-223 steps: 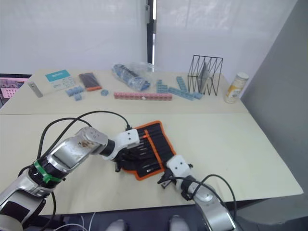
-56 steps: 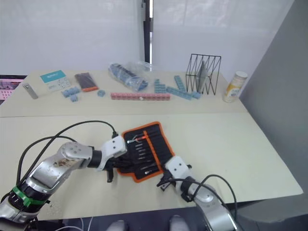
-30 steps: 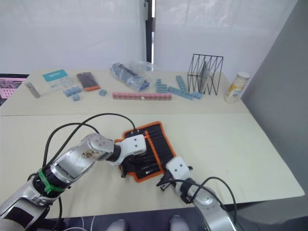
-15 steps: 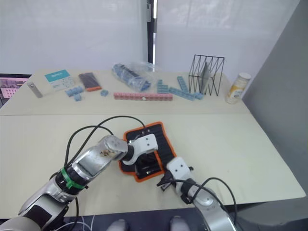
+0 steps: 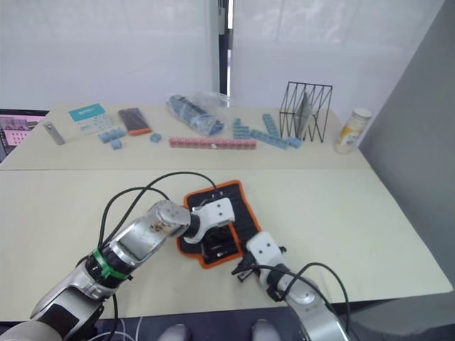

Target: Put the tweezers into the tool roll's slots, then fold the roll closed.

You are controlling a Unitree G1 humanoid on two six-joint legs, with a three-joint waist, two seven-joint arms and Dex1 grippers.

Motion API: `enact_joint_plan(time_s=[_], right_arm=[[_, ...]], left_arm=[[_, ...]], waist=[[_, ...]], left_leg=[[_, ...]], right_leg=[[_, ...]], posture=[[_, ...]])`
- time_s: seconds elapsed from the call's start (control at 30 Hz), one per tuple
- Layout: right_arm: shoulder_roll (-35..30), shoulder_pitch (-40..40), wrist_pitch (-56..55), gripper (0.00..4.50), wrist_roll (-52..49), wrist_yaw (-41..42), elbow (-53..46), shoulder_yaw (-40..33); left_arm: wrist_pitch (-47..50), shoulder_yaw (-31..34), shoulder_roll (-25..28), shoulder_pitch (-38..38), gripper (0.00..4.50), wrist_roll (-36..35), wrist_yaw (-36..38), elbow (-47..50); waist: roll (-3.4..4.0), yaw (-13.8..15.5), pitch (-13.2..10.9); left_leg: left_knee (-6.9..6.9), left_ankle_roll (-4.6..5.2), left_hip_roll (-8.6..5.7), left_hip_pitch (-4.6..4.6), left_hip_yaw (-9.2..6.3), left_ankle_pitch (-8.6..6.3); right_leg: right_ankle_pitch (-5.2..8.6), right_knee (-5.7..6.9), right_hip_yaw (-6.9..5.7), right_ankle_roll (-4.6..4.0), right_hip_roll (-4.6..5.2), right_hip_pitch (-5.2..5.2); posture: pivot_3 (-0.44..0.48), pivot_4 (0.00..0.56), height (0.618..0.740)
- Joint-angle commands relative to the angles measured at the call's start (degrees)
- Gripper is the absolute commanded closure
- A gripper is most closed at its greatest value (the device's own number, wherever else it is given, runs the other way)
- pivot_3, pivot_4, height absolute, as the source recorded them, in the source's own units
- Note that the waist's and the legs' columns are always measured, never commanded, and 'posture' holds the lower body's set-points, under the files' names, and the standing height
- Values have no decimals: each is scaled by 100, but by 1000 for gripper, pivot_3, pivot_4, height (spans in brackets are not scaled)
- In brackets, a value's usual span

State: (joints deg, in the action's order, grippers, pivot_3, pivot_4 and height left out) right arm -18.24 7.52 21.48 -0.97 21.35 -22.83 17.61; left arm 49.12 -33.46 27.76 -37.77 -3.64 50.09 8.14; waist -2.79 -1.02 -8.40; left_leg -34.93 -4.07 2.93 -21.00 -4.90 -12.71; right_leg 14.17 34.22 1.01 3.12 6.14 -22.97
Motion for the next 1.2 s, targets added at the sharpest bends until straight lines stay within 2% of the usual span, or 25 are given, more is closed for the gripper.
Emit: enact_joint_plan(time_s=[0.03, 0.17, 0.27, 0.3, 0.33, 0.43, 0.53, 0.67, 0.77, 0.87, 1.03, 1.1, 1.2], right_arm=[[-139, 384, 766, 4500, 93, 134, 738, 299], [-158, 370, 760, 4500, 91, 161, 758, 293], [-176, 338, 755, 4500, 102, 201, 792, 296], [-182, 336, 754, 4500, 104, 211, 792, 293], [-191, 345, 747, 4500, 103, 219, 789, 286], [-203, 345, 734, 4500, 102, 231, 804, 282], [-216, 312, 719, 4500, 109, 257, 842, 291], [-249, 265, 709, 4500, 117, 318, 868, 299], [-296, 251, 710, 4500, 102, 354, 859, 294], [-339, 232, 726, 4500, 82, 385, 837, 288], [-433, 275, 648, 4500, 70, 417, 508, 227], [-499, 338, 567, 4500, 124, 386, 229, 218], [-550, 506, 258, 4500, 407, 187, -365, 386]], left_arm=[[168, 418, 332, 35, 2802, -110, 81, 506], [517, 856, 733, 137, 1467, -456, 212, 1154], [838, 1632, 1096, 455, 437, -915, 301, 1671], [892, 1821, 1148, 546, 138, -1017, 281, 1759], [906, 1967, 1167, 632, 24, -1099, 242, 1822], [-256, 2956, 1185, 1561, 24, -1206, 104, 1818], [-1660, 3835, 1239, 2681, 24, -1214, 223, 1361], [-2690, 4602, 1223, 3513, 24, -1586, 621, 811], [-3006, 4937, 1253, 3830, 24, -1861, 875, 511], [-3256, 5083, 1271, 3960, 24, -2045, 1058, 378], [-3300, 5144, 1331, 4065, 24, -2271, 1208, 353], [-3363, 5156, 1393, 4100, 24, -2251, 1255, 307], [-3375, 5188, 1448, 4191, 24, -2302, 1317, 272]], waist=[[-1, -20, 0], [1, -19, -2], [12, -30, -9], [13, -30, -10], [14, -27, -11], [16, -44, -10], [13, -42, -8], [6, 6, -9], [6, 23, -10], [5, 28, -10], [5, 23, -10], [5, 30, -10], [8, 32, -12]], left_leg=[[1, 0, 0, -2, 0, 0], [8, 6, -1, -2, -1, -4], [10, 7, -1, 7, -4, -5], [11, 7, 0, 20, -4, -5], [11, 7, -1, 25, -4, -6], [11, 6, -1, 30, -3, -7], [18, 6, 0, 42, -1, -12], [16, 7, 1, 48, -2, -14], [10, 0, 2, 62, -1, -19], [8, -54, 2, 65, 0, -52], [10, -48, 2, 67, 2, -48], [12, -13, 2, 63, 3, -27], [15, -13, 1, 29, 2, -27]], right_leg=[[-3, 10, 4, 1, -3, -6], [-5, 51, 11, 1, -7, -20], [-1, 65, 11, -5, -7, -24], [-1, 66, 11, -6, -7, -25], [-1, 66, 11, -6, -7, -23], [0, 62, 13, -7, -7, -19], [1, 65, 16, -9, -7, -16], [5, 69, 15, -16, -7, -18], [10, 56, 15, -23, -3, -24], [13, 52, 13, -25, 0, -21], [12, 58, 14, -25, -1, -18], [12, 63, 14, -24, -1, -17], [11, 71, 13, -22, -3, -31]], posture=[[0, 150, 737], [0, 150, 737], [0, 150, 737], [0, 150, 737], [0, 150, 737], [0, 150, 737], [0, 150, 737], [0, 150, 737], [0, 150, 737], [0, 150, 737], [0, 150, 737], [0, 150, 737], [0, 150, 737]])
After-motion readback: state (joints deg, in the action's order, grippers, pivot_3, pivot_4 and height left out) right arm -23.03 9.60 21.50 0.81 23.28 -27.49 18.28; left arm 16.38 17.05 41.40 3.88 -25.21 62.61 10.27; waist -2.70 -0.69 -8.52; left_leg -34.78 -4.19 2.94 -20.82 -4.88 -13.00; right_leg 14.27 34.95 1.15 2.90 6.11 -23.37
